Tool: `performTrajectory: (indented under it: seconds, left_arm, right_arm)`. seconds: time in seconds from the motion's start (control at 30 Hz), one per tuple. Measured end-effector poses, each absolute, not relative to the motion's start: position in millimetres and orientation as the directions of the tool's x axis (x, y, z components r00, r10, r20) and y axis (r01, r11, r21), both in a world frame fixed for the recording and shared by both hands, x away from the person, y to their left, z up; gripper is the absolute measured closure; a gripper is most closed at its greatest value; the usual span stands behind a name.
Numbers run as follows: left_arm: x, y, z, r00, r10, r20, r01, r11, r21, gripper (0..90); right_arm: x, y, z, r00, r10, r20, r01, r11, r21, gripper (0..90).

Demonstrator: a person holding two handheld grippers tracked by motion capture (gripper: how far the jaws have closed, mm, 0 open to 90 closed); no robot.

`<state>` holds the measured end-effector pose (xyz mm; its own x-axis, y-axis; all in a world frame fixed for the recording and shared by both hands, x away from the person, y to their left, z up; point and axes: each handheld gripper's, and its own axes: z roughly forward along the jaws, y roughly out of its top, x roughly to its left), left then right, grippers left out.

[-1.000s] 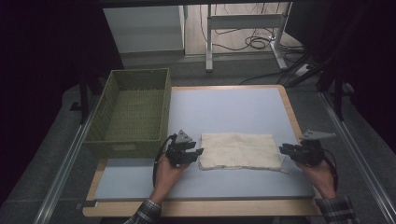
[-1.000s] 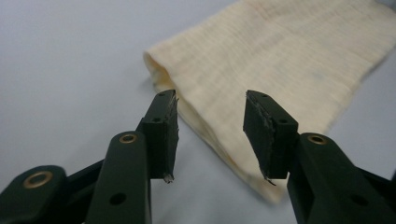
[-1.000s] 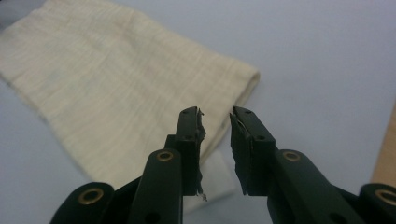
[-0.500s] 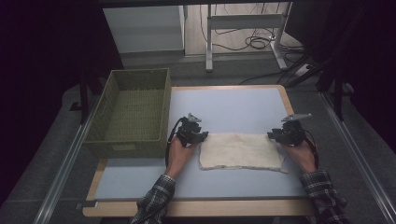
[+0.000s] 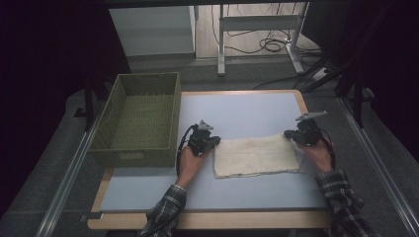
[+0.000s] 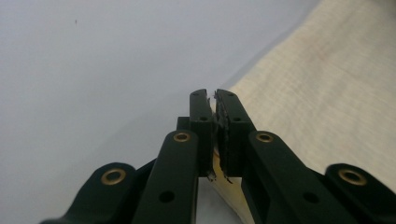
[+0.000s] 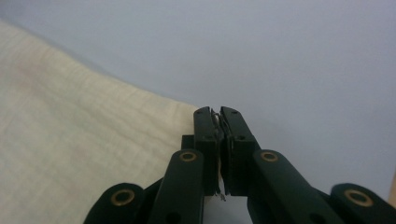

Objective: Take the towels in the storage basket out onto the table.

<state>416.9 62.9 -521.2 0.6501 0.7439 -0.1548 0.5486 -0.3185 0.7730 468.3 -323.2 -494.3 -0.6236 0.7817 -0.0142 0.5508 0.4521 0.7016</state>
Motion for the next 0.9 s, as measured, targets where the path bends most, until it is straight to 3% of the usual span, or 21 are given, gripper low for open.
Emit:
performTrajectory:
  seconds: [0.2,0.3,0.33,0.37,0.43,0.5,0.7,0.8,0.9]
  left_arm:
    - [420,60,-520,0.641,0.759,-0.112,0.542,-0.345,0.766,85.2]
    - [423,64,-522,0.639,0.757,-0.133,0.545,-0.324,0.773,79.1]
    - [423,65,-522,0.642,0.754,-0.137,0.545,-0.324,0.773,71.4]
    - [422,65,-522,0.646,0.751,-0.136,0.544,-0.328,0.772,71.4]
    - [423,64,-524,0.659,0.743,-0.120,0.546,-0.362,0.756,63.0]
    - [426,61,-531,0.636,0.771,-0.038,0.544,-0.413,0.730,59.5]
    - [431,67,-540,0.645,0.763,-0.039,0.526,-0.406,0.747,48.2]
    - [435,70,-542,0.632,0.770,-0.082,0.555,-0.377,0.741,41.1]
    - [435,71,-542,0.633,0.769,-0.086,0.556,-0.375,0.742,40.6]
  right_arm:
    - [499,-320,-500,-0.604,0.797,0.020,0.575,0.417,0.704,84.2]
    - [499,-320,-502,-0.603,0.797,0.035,0.575,0.403,0.712,82.2]
    - [493,-323,-500,-0.602,0.797,0.039,0.564,0.390,0.728,79.8]
    - [493,-323,-500,-0.602,0.797,0.039,0.564,0.390,0.728,79.8]
    - [488,-326,-497,-0.602,0.798,0.034,0.561,0.392,0.729,77.2]
    - [478,-332,-493,-0.600,0.799,0.042,0.560,0.382,0.735,75.2]
    - [458,-334,-491,-0.616,0.784,0.083,0.568,0.369,0.736,71.7]
    - [443,-328,-493,-0.644,0.759,0.092,0.561,0.388,0.731,68.9]
    - [435,-323,-494,-0.657,0.748,0.092,0.555,0.398,0.731,67.1]
